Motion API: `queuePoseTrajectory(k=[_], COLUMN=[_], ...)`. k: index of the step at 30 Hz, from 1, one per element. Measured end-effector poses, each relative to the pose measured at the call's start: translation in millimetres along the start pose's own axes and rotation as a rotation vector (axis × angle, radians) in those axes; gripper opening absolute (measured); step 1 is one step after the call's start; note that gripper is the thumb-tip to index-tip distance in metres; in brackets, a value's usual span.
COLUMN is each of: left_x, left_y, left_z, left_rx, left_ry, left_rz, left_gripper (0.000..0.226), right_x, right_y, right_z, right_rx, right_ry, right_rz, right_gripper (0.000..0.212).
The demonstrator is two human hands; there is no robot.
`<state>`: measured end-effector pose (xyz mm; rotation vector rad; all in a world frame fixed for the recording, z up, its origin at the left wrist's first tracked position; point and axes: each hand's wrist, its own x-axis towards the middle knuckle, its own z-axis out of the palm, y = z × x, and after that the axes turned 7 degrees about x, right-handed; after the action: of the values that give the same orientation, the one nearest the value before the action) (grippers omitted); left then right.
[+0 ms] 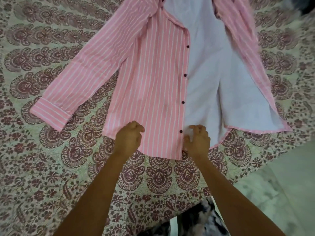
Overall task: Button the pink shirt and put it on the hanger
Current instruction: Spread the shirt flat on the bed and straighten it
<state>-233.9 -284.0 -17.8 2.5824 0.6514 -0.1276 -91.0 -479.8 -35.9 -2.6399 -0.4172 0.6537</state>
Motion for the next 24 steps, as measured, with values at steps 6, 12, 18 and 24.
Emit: queuePoseTrajectory(k=[6,12,18,24], left_x=[32,65,87,112], left_y=[70,117,167,217], left_z=[25,48,55,65], left_rx=[-0.080,0.162,0.275,0.160], left_ry=[-0.005,-0.345,-0.328,-0.348], left_rz=[0.006,-0.161,-0.417,-0.479], left_gripper=[0.024,0.051,0.041,0.035], right_x=[10,43,80,109], right_y=[44,105,150,176], right_z=[-42,-100,-146,-168], right_rx=[0.135,0.041,0.027,0.081], right_ry=[0.304,0.292,0.332,0.193], right_rz=[0.020,-0.025,0.261,0.408], right_gripper=[0.038,0.038,0.060,0.029])
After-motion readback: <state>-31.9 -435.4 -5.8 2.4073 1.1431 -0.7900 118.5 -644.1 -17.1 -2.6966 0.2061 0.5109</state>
